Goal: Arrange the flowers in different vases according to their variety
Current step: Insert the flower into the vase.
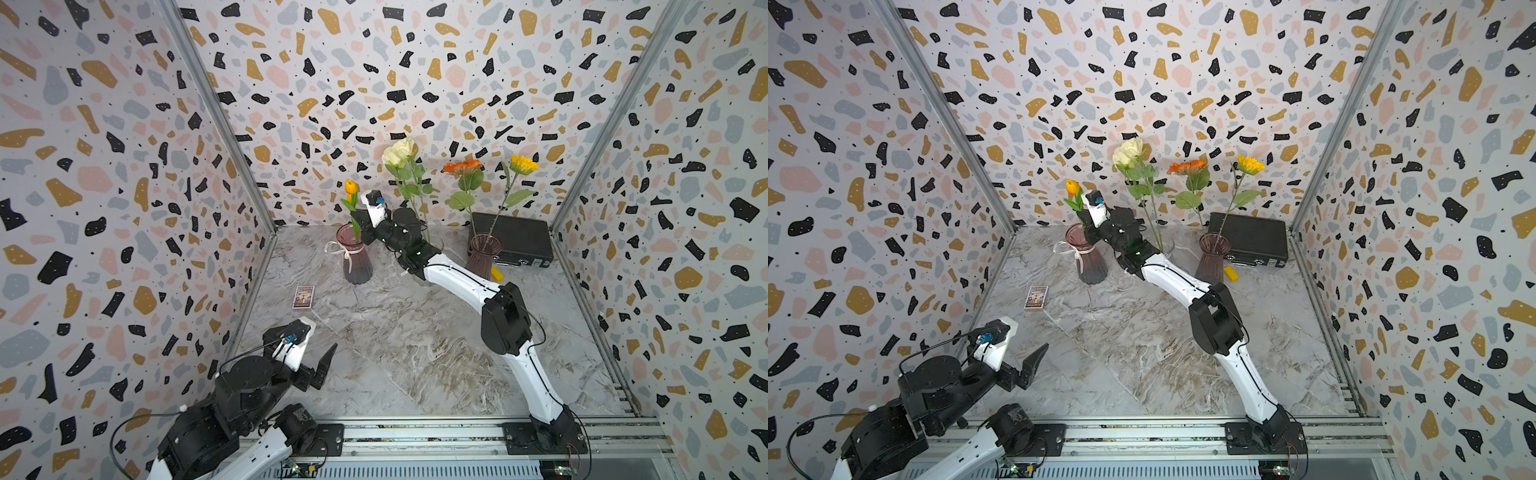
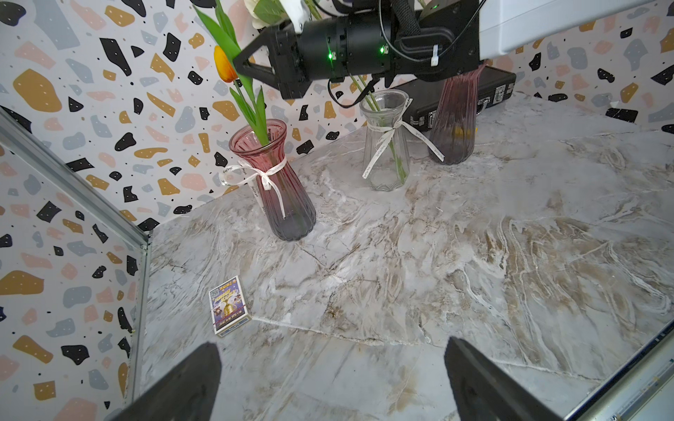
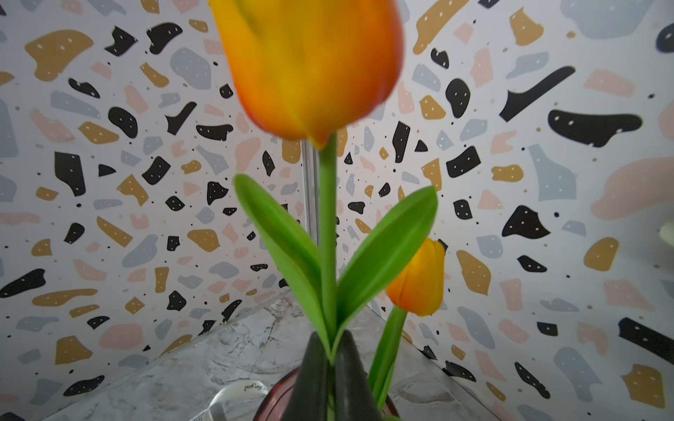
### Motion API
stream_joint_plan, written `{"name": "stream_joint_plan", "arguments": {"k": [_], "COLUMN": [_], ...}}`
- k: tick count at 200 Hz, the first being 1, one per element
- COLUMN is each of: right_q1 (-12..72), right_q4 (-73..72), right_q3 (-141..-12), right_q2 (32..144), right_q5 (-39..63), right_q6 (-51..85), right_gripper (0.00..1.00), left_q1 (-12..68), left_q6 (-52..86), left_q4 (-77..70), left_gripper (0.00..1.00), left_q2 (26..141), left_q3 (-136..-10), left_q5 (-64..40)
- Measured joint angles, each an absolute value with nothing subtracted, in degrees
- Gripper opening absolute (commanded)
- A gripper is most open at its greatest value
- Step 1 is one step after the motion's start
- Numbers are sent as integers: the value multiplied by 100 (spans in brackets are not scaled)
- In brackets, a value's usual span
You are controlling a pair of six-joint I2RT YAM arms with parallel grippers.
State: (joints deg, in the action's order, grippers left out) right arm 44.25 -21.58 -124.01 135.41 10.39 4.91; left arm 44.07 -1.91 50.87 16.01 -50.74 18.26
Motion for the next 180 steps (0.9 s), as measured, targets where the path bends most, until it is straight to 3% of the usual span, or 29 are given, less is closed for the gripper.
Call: {"name": "stream_joint_plan", "arguments": {"k": [49, 125, 149, 180], "right_q1": [4425, 4427, 4442, 4460], "right_q4": [-1957, -1940, -1929, -1935], "right_q3": [-12401, -12401, -12401, -12291], "right_q2": [13705, 13705, 13705, 13692], "right_q5": [987, 1013, 1048, 1068], "right_q6": [469, 534, 558, 567], "right_gripper": [0, 27, 32, 47], "left_q1": [4407, 4407, 4407, 4407], "left_q6": [-242, -263, -279, -285], "left_q4": [5052, 5017, 5009, 5009], "left_gripper": [99, 100, 99, 99], "left_q2": [1601, 1601, 1601, 1601], "left_q3": [-5050, -5022, -5022, -5022], "left_q5": [1826, 1826, 1826, 1824]}}
